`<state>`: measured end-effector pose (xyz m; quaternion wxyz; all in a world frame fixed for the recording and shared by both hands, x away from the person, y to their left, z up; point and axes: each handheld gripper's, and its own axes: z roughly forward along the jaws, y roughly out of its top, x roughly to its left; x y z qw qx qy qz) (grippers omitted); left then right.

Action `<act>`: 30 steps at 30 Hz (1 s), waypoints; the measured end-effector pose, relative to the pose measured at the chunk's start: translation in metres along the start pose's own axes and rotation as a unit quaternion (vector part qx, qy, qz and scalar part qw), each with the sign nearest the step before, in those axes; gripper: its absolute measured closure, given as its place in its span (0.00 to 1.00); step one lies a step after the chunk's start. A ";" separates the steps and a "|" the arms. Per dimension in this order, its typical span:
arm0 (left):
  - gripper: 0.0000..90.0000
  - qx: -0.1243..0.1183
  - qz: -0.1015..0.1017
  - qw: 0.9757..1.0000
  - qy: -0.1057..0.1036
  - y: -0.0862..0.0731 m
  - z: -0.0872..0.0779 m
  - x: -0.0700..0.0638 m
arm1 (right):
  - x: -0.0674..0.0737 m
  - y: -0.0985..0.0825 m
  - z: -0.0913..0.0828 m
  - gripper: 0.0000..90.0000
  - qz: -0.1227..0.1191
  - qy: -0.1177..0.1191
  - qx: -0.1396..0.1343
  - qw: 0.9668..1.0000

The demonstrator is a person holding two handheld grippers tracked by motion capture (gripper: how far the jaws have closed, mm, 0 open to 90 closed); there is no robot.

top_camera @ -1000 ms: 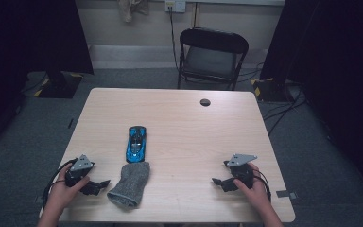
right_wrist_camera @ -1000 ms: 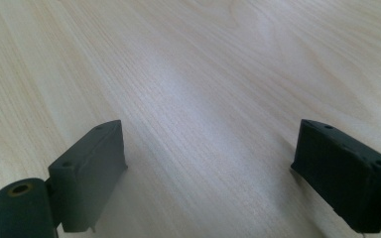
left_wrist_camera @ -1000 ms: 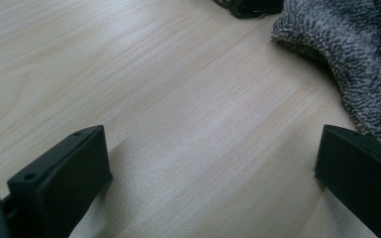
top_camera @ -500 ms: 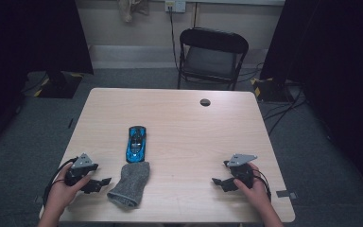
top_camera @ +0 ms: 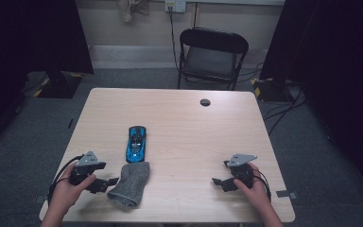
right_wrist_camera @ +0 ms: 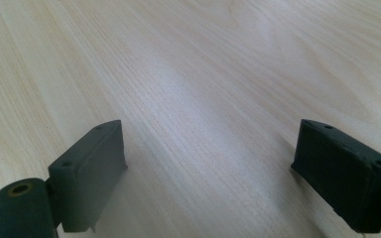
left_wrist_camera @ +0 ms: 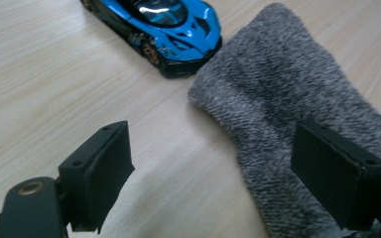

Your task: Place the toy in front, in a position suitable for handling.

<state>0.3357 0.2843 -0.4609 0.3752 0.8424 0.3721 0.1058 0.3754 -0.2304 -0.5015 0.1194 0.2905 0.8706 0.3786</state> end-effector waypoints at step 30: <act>0.20 0.014 0.015 0.998 -0.065 0.016 0.032 -0.046 | 0.000 0.000 0.000 0.13 0.000 0.000 0.000 1.000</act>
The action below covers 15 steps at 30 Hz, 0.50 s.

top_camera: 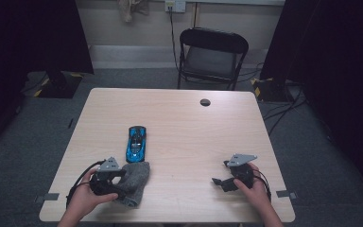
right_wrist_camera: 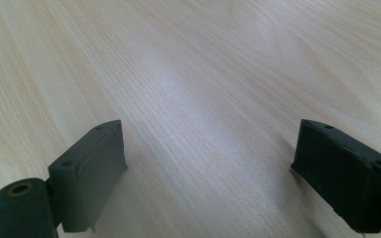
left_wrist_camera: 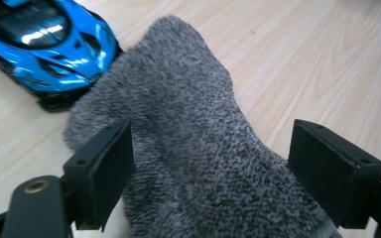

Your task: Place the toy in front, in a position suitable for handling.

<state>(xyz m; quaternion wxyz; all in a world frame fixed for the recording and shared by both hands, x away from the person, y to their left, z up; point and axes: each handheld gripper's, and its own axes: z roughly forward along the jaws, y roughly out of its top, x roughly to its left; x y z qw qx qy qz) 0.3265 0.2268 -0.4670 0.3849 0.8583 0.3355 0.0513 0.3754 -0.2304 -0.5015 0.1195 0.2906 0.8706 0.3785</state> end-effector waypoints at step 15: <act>0.36 0.029 0.006 1.000 0.005 -0.005 0.016 -0.005 | 0.000 0.000 0.000 0.13 0.000 0.000 0.000 1.000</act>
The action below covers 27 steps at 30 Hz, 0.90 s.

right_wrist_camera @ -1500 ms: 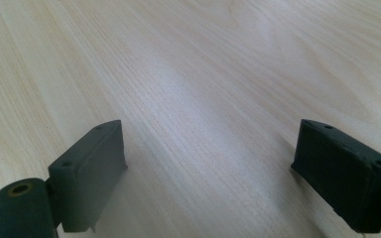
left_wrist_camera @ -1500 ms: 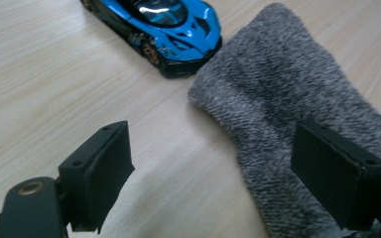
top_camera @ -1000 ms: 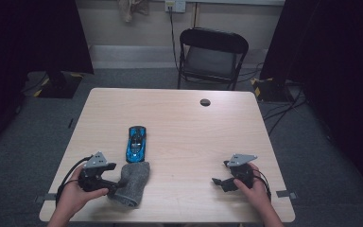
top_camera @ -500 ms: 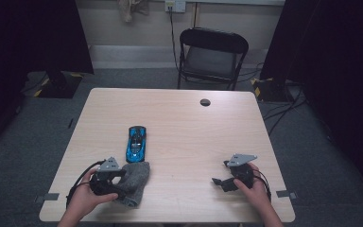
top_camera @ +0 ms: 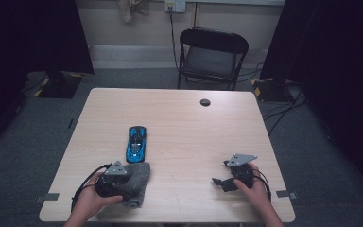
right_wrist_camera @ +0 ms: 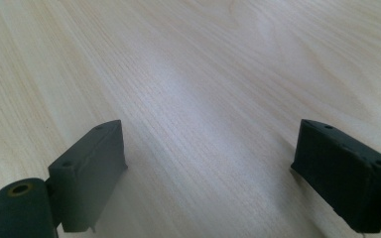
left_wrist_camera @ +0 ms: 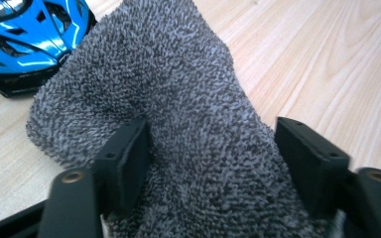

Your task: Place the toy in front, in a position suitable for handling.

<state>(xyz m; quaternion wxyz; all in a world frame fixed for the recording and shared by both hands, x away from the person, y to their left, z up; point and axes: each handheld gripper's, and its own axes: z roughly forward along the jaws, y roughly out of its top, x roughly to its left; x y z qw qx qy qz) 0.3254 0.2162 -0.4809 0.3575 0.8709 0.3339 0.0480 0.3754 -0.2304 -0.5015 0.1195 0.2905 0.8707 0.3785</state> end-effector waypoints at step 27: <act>0.76 0.016 -0.029 0.999 0.013 0.012 -0.001 -0.013 | 0.000 0.000 0.000 0.13 0.000 0.000 0.000 1.000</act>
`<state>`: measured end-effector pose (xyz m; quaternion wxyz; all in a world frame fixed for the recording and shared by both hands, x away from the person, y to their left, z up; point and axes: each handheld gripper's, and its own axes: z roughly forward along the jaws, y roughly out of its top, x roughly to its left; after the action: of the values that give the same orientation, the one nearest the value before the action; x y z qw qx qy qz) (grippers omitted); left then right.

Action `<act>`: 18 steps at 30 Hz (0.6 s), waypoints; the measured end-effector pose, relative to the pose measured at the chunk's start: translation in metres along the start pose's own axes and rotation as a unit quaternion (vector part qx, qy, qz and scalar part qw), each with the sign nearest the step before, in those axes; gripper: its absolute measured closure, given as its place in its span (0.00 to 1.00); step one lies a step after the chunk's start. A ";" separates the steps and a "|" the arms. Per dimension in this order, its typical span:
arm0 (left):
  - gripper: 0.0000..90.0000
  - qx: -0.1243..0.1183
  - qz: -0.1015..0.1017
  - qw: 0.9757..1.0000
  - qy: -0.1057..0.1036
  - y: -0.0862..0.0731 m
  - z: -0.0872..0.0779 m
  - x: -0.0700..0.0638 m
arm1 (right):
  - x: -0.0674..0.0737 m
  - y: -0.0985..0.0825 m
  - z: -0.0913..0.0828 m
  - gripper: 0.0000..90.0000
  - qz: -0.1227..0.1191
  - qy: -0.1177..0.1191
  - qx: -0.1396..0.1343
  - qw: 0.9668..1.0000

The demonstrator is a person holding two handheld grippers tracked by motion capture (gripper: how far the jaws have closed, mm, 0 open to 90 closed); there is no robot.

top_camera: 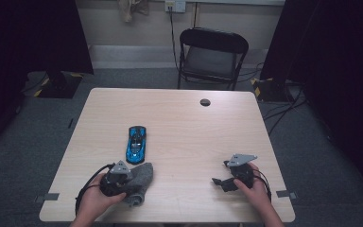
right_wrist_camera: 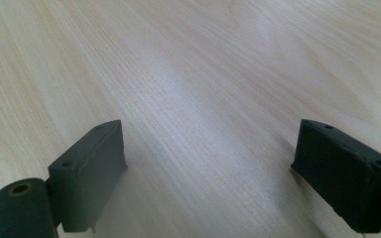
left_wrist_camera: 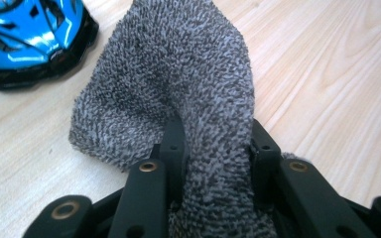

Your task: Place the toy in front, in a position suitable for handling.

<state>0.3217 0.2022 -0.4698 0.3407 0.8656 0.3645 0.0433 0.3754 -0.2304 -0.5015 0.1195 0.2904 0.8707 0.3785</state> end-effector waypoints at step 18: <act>0.76 -0.035 0.009 0.999 -0.010 0.036 0.002 -0.015 | 0.000 0.000 0.000 0.13 0.000 0.000 0.000 1.000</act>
<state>0.3330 0.1727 -0.4466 0.3740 0.8566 0.3518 0.0501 0.3754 -0.2304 -0.5015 0.1196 0.2905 0.8707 0.3784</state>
